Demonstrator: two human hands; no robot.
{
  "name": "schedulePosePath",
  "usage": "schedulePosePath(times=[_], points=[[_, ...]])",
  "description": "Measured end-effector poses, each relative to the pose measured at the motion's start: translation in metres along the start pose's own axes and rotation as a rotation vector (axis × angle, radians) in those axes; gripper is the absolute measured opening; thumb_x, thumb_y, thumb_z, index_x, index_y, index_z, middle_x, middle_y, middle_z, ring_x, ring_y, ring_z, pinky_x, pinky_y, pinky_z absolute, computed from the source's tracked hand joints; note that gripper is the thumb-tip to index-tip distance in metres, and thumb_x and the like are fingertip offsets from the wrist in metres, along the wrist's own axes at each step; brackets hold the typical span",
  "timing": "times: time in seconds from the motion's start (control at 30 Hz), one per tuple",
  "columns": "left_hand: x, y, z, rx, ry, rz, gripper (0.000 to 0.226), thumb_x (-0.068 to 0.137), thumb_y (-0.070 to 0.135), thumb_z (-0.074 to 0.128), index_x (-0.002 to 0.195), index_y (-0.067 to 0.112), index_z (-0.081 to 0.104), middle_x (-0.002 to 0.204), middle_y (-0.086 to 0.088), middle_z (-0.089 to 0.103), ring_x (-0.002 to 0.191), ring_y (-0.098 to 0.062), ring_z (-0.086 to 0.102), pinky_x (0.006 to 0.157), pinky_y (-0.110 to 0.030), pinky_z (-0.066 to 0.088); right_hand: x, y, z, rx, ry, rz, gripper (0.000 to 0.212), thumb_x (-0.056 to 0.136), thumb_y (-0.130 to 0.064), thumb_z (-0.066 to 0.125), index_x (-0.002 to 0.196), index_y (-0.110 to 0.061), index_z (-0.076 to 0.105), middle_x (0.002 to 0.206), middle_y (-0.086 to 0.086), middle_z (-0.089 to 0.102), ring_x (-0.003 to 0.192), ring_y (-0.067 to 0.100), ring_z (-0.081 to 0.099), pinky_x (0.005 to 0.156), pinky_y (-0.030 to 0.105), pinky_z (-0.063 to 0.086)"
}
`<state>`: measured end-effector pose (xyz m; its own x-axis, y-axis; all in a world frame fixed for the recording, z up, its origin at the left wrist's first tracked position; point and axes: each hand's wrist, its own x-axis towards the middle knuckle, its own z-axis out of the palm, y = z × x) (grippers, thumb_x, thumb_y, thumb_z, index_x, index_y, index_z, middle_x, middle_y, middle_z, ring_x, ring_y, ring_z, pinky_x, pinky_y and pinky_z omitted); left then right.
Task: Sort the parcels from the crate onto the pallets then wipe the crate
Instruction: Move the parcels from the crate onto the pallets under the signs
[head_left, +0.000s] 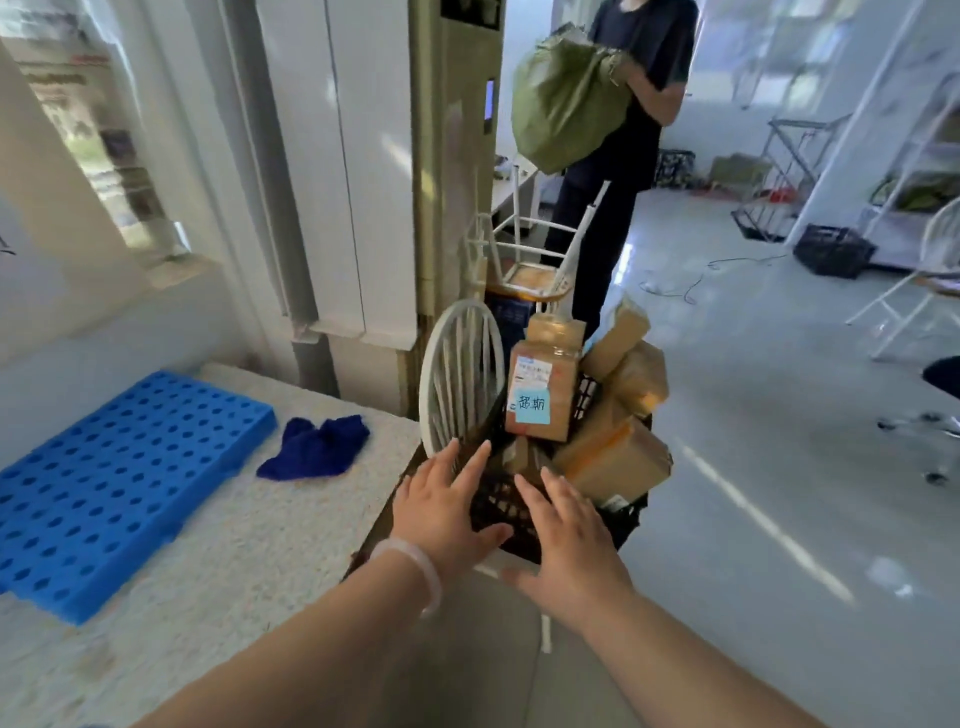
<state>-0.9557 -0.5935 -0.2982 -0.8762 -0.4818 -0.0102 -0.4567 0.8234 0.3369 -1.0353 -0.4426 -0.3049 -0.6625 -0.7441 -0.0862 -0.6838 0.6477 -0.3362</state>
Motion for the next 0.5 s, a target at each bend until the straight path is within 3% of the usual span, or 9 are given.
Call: schedulePosePath(times=[0.27,0.5], points=[[0.098,-0.013,0.023,-0.028,-0.093,0.063,0.094,0.083,0.065,0.058,0.151,0.049,-0.006,0.164,0.006,0.0,0.15,-0.02,0.004,0.12,-0.042,0.01,0.085,0.028,0.014,0.061,-0.037,0.168,0.096,0.088,-0.052,0.063,0.153,-0.042,-0.007,0.163,-0.007,-0.013,0.151,0.021,-0.009,0.121,0.045,0.008],[0.212,-0.033,0.017,-0.05,-0.202,0.142,0.094,0.085,0.061,0.058,0.151,0.049,-0.008,0.164,0.005,0.0,0.151,-0.022,0.004,0.121,-0.043,0.013,0.175,0.041,0.001,0.147,0.015,0.362,0.094,0.089,-0.053,0.062,0.153,-0.041,-0.005,0.163,-0.009,-0.009,0.151,0.019,-0.003,0.12,0.041,0.015]])
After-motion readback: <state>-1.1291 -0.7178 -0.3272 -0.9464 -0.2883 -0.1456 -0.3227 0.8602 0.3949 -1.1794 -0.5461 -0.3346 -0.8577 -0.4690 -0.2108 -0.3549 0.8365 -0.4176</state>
